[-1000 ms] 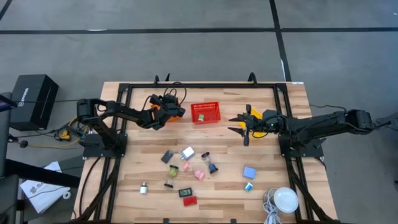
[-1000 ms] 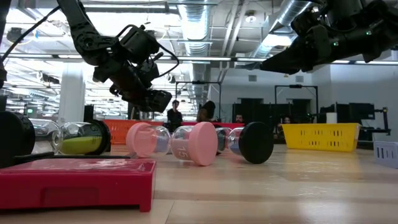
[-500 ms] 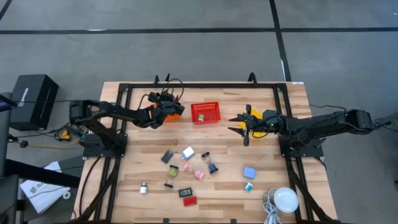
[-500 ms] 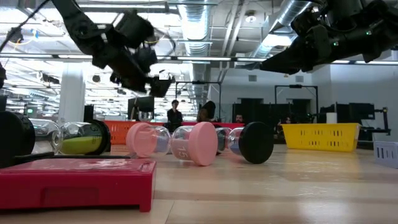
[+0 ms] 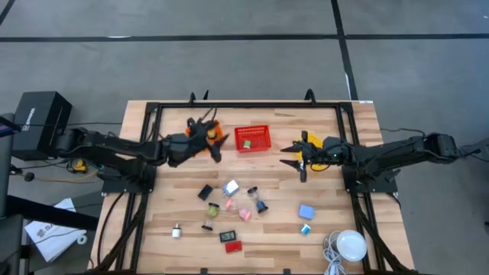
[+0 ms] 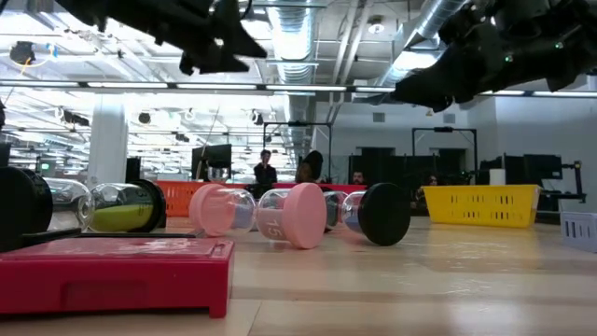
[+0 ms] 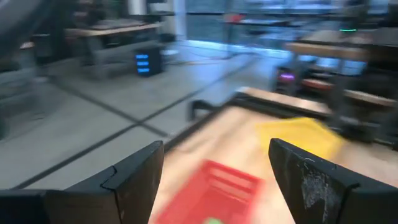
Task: Pick & Place Office items
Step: Put the top black digital clock into the yellow bin
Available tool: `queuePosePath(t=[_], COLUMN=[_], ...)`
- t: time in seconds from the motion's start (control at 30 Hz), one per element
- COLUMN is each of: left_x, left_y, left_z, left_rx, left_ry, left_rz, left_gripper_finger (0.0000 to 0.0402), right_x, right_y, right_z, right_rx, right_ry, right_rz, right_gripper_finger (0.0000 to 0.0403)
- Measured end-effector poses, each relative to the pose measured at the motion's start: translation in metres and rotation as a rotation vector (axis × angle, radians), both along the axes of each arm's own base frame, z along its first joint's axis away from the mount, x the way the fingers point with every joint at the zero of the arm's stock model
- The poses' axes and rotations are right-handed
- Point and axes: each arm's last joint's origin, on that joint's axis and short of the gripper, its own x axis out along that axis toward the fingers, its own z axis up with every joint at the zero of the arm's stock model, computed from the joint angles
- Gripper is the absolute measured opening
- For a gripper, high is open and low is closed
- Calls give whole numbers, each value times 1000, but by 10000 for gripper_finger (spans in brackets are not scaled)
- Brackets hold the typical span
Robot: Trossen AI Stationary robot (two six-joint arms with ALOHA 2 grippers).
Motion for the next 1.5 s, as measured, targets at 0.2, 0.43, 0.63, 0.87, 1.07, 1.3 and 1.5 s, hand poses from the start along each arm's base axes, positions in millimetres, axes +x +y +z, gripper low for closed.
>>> queuePosePath(t=[0.2, 0.43, 0.63, 0.87, 1.07, 1.3, 1.5], left_x=[4, 9, 11, 10, 10, 11, 12], left_y=[-29, -51, -52, -52, -52, -52, -60], left_z=[-7, -20, -24, -21, -22, -21, -22], left_rx=[-8, -2, 0, 1, 2, -6, -130], left_ry=[38, 94, 108, 93, 94, 89, 62], left_rz=[-148, -233, -232, -230, -230, -254, -480], left_gripper_finger=[285, 285, 285, 285, 285, 285, 285], right_x=[3, 11, 29, 54, 76, 95, 107], right_y=[17, 38, 57, 74, 82, 93, 101], right_z=[7, 23, 23, 14, 13, 6, 3], right_rx=[0, 11, -4, -40, -60, -81, -93], right_ry=[-16, 68, 188, 424, 568, 689, 744], right_rz=[84, 153, 223, 263, 265, 283, 291], right_gripper_finger=[229, 236, 226, 225, 225, 225, 225])
